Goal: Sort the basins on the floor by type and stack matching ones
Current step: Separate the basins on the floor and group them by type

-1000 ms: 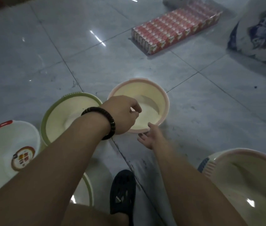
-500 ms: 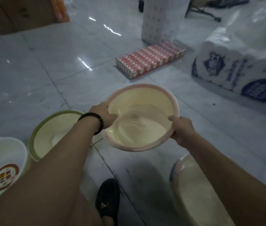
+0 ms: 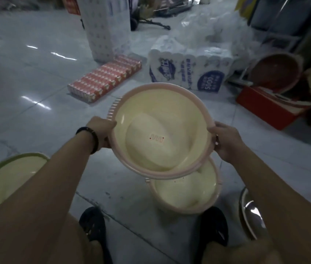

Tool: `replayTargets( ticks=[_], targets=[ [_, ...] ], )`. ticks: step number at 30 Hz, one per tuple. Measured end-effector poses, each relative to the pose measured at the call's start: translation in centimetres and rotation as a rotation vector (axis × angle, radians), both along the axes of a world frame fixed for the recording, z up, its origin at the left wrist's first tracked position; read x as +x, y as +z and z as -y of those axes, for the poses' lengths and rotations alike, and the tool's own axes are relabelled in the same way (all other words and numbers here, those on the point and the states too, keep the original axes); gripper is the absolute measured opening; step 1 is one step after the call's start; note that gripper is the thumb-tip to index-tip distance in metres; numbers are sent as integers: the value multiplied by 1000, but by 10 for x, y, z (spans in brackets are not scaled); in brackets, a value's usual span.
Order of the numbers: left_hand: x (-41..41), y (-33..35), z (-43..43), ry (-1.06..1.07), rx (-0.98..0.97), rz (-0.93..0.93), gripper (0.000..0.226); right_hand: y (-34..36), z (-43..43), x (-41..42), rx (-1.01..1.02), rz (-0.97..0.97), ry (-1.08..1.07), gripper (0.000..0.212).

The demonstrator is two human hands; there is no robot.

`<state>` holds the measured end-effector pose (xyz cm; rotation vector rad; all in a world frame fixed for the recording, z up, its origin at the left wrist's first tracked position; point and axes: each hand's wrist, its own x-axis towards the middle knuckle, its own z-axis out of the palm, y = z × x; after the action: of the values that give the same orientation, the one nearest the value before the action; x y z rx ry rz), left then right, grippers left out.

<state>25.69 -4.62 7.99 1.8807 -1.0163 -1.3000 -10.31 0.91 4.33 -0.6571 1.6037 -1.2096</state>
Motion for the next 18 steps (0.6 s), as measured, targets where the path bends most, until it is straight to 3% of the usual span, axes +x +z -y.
replayTargets(
  ticks=[4,7,8,10,15,18],
  targets=[
    [-57,-34,-20,-47,45,47,26,-34,-32,-30,32,-200,-95,7],
    [-85,-66,-44,-85,79,42,14,-71,-46,-52,56,-330,-148,20],
    [-92,-79,-52,-90,89,42,7,-84,-50,-57,84,-320,-169,29],
    [-100,-109,-64,-88,118,48,14,-106,-54,-66,132,-276,-205,38],
    [-98,-183,-69,-14,239,29,37,-149,-54,-71,273,-261,-98,41],
    [-103,-185,-70,-117,382,61,39,-162,-49,-74,410,-179,0,43]
  ],
)
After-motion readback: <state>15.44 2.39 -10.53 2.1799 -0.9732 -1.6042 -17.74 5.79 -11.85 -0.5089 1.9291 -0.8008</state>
